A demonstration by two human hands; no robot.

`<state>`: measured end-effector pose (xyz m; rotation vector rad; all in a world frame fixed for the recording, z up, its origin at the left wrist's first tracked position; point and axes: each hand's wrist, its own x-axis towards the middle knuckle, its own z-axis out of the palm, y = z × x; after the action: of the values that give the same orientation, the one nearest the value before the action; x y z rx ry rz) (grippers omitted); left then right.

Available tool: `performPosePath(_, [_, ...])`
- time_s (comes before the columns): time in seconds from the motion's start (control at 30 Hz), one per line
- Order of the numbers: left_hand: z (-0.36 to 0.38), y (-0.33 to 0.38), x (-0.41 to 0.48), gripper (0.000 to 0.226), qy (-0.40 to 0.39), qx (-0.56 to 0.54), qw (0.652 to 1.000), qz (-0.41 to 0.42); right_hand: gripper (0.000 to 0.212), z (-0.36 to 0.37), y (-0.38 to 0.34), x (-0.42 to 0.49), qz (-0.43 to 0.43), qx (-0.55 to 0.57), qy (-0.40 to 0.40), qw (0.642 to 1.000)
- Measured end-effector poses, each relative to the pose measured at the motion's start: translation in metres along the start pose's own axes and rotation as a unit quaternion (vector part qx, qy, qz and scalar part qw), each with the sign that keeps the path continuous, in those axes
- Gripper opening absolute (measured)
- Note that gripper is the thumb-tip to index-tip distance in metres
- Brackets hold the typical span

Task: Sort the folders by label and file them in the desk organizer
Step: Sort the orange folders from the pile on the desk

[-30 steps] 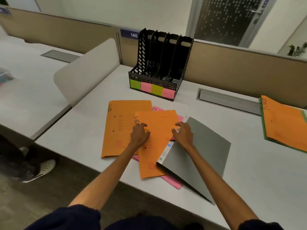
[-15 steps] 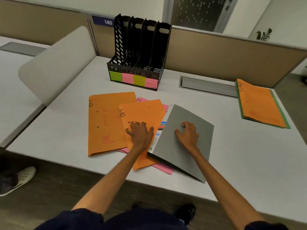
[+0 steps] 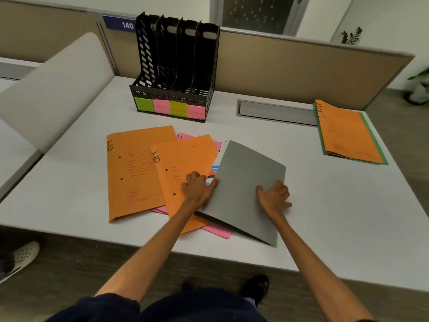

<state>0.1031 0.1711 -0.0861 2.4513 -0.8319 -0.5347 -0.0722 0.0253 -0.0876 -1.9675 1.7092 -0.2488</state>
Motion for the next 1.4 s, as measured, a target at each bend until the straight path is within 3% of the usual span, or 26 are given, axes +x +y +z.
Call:
performPosePath(0.17, [0.003,0.003,-0.001,0.047,0.027,-0.034,0.999,-0.008,0.066,0.000,-0.006,0.001,-0.027,-0.001,-0.007,1.000])
performPosePath(0.37, [-0.015,-0.008,-0.006,0.043,0.135,-0.010,0.989,-0.062,0.053,0.006,-0.044,-0.002,-0.110,0.022,-0.003,0.994])
performPosePath(0.43, [-0.025,-0.016,-0.007,0.050,0.151,0.024,0.982,-0.108,0.050,0.012,-0.063,-0.005,-0.143,0.025,-0.008,0.989])
performPosePath(0.53, [-0.039,-0.027,-0.011,0.079,0.123,0.047,0.969,-0.208,0.048,0.024,-0.091,-0.013,-0.199,0.021,-0.023,0.979])
performPosePath(0.6, [-0.045,-0.032,-0.011,0.093,0.108,0.011,0.964,-0.244,0.048,0.033,-0.108,-0.020,-0.229,0.014,-0.035,0.973])
performPosePath(0.73, [-0.059,-0.048,-0.002,0.083,0.122,-0.129,0.946,-0.271,0.047,0.048,-0.132,-0.034,-0.255,0.025,-0.052,0.965])
performPosePath(0.83, [-0.071,-0.061,0.003,0.054,0.121,-0.271,0.931,-0.214,0.047,0.055,-0.140,-0.040,-0.270,0.029,-0.059,0.961])
performPosePath(0.97, [-0.083,-0.045,0.003,0.025,0.188,-0.353,0.911,-0.100,0.048,0.053,-0.146,-0.039,-0.279,0.035,-0.061,0.958])
performPosePath(1.23, [-0.150,-0.010,0.018,0.025,0.298,-0.300,0.905,0.039,0.060,0.031,-0.166,-0.023,-0.303,0.089,-0.095,0.944])
performPosePath(1.4, [-0.194,0.005,0.015,0.027,0.348,-0.322,0.876,0.094,0.079,0.013,-0.183,-0.009,-0.280,0.176,-0.149,0.932])
